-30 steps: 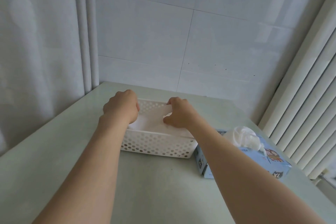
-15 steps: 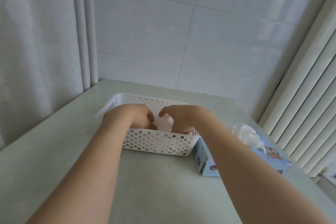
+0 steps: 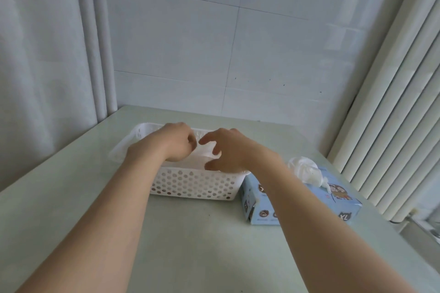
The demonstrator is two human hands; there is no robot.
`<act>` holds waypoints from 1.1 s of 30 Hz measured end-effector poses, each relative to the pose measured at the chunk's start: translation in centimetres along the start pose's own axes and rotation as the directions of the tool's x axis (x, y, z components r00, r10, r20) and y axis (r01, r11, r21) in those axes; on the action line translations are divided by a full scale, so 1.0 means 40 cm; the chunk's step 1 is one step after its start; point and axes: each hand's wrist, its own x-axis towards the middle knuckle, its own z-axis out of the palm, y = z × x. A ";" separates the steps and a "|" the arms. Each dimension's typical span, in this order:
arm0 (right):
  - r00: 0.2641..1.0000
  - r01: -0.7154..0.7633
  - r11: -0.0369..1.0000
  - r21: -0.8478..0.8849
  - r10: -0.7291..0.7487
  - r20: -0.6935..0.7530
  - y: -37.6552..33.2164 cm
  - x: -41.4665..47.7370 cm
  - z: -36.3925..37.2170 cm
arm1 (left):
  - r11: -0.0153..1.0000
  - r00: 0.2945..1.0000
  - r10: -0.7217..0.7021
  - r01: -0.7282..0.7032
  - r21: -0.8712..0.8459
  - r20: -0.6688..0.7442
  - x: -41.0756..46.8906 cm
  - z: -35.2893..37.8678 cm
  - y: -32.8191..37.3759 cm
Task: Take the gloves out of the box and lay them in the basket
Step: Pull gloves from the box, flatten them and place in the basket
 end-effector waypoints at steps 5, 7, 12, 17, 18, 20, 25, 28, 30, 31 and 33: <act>0.914 -0.015 0.993 0.120 0.062 -0.402 0.043 -0.057 0.026 | 0.990 0.959 0.125 -0.137 -0.027 -0.253 -0.008 0.022 0.079; 0.839 -0.002 0.983 0.184 0.101 -0.534 0.079 -0.095 0.029 | 0.976 0.931 0.208 -0.218 0.002 -0.301 -0.015 0.036 0.120; 0.593 0.212 0.942 0.260 0.087 -0.800 0.174 -0.200 0.018 | 0.915 0.856 0.382 -0.404 0.011 -0.348 -0.037 0.098 0.230; 0.504 0.244 0.938 0.246 0.094 -0.859 0.258 -0.270 0.016 | 0.842 0.772 0.520 -0.535 0.070 -0.366 -0.058 0.185 0.323; 0.524 0.222 0.942 0.250 0.100 -0.846 0.276 -0.278 0.021 | 0.840 0.754 0.531 -0.530 0.120 -0.388 -0.061 0.201 0.333; 0.567 0.158 0.949 0.272 0.138 -0.812 0.311 -0.294 0.035 | 0.836 0.731 0.547 -0.507 0.212 -0.409 -0.073 0.236 0.350; 0.711 0.048 0.951 0.306 0.183 -0.679 0.358 -0.303 0.061 | 0.842 0.773 0.533 -0.443 0.309 -0.345 -0.086 0.294 0.358; 0.691 0.057 0.959 0.277 0.162 -0.704 0.364 -0.296 0.067 | 0.797 0.774 0.568 -0.432 0.422 -0.280 -0.094 0.305 0.373; 0.664 0.068 0.969 0.237 0.134 -0.736 0.366 -0.292 0.073 | 0.829 0.787 0.538 -0.431 0.355 -0.302 -0.098 0.316 0.373; 0.641 0.077 0.973 0.216 0.117 -0.759 0.365 -0.290 0.076 | 0.857 0.794 0.513 -0.451 0.249 -0.326 -0.099 0.321 0.372; 0.590 0.096 0.979 0.179 0.089 -0.803 0.362 -0.288 0.081 | 0.879 0.803 0.467 -0.465 0.100 -0.370 -0.103 0.333 0.372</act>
